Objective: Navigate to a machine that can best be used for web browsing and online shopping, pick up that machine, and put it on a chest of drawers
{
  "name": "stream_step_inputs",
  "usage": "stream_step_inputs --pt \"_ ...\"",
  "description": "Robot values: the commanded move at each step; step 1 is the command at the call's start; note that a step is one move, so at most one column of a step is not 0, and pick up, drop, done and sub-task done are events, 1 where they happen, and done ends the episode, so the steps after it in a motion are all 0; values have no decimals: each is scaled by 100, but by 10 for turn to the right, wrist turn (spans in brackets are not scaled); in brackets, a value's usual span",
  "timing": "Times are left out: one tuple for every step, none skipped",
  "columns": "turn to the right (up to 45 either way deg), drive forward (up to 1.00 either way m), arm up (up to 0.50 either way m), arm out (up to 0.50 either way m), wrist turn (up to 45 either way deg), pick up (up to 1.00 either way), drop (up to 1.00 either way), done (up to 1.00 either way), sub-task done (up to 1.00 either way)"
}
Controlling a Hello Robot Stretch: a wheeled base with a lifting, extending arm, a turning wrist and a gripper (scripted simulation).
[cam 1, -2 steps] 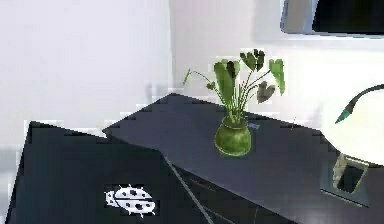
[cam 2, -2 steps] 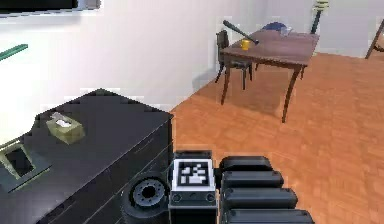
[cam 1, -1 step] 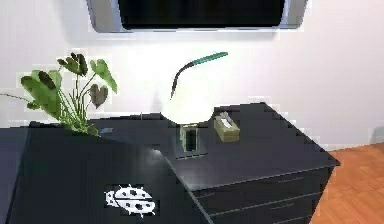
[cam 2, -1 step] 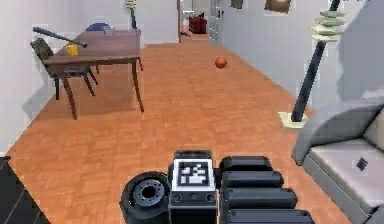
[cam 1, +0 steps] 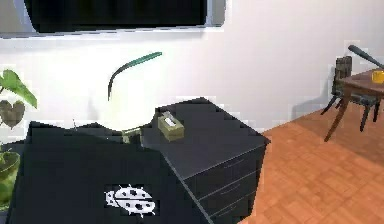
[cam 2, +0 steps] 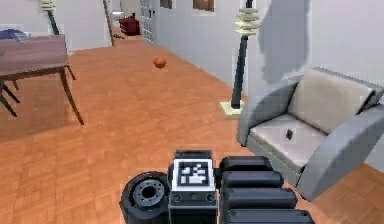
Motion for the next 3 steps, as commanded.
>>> stream_step_inputs --pt "30 0 0 0 0 0 0 0 0" --pt "-450 0 0 0 0 0 0 0 0" --pt "-180 0 0 0 0 0 0 0 0"
